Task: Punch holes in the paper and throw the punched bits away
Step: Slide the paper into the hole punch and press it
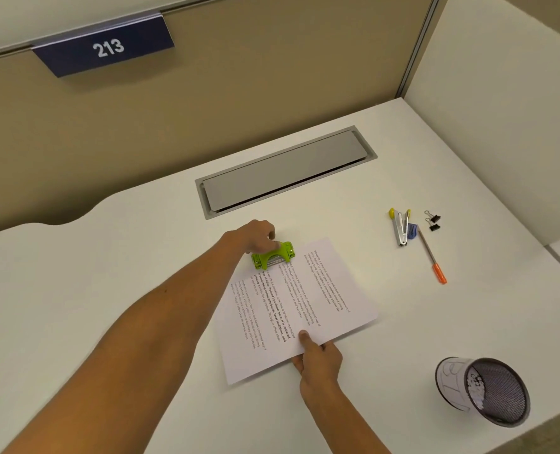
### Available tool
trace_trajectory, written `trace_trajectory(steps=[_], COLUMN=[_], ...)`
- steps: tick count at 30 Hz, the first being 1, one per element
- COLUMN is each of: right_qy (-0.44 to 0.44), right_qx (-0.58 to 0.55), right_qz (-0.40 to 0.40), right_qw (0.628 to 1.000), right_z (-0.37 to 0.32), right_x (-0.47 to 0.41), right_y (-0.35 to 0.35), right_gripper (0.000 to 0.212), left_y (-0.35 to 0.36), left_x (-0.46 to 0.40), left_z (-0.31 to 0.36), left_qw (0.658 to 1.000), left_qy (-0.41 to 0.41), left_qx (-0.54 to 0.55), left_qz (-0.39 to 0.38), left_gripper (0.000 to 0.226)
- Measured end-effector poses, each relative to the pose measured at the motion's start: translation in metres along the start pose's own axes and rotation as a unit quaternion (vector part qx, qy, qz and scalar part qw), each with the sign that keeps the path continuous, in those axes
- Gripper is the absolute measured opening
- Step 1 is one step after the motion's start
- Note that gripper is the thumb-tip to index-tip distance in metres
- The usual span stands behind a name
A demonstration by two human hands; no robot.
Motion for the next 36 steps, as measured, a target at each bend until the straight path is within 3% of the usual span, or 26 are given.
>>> trace_trajectory(steps=[6, 12, 25, 36], right_qy=[0.005, 0.004, 0.009, -0.022], right_qx=[0.001, -0.010, -0.017, 0.017], right_qz=[0.001, -0.006, -0.023, -0.046], right_qw=[1.000, 1.000, 1.000, 0.999], right_z=[0.002, 0.001, 0.003, -0.005], right_x=[0.001, 0.001, -0.003, -0.009], right_y=[0.002, 0.002, 0.001, 0.002], right_gripper=[0.015, 0.017, 0.023, 0.026], left_y=[0.001, 0.004, 0.033, 0.043], left_x=[-0.004, -0.011, -0.032, -0.045], left_z=[0.009, 0.028, 0.038, 0.037], left_qw=[0.997, 0.976, 0.973, 0.954], left_qy=[-0.016, -0.027, -0.095, -0.074], left_qx=[-0.042, 0.004, 0.125, 0.111], left_qz=[0.066, 0.217, 0.171, 0.270], left_gripper=[0.055, 0.053, 0.075, 0.078])
Point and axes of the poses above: each hand's wrist, its own x-axis away from the middle knuckle, its own y-axis out of the palm, z = x × y, the point moved 1 cm from there along -x, towards the middle knuckle, and after that the axes turned 15 degrees about -y, right-handed, at the moved point
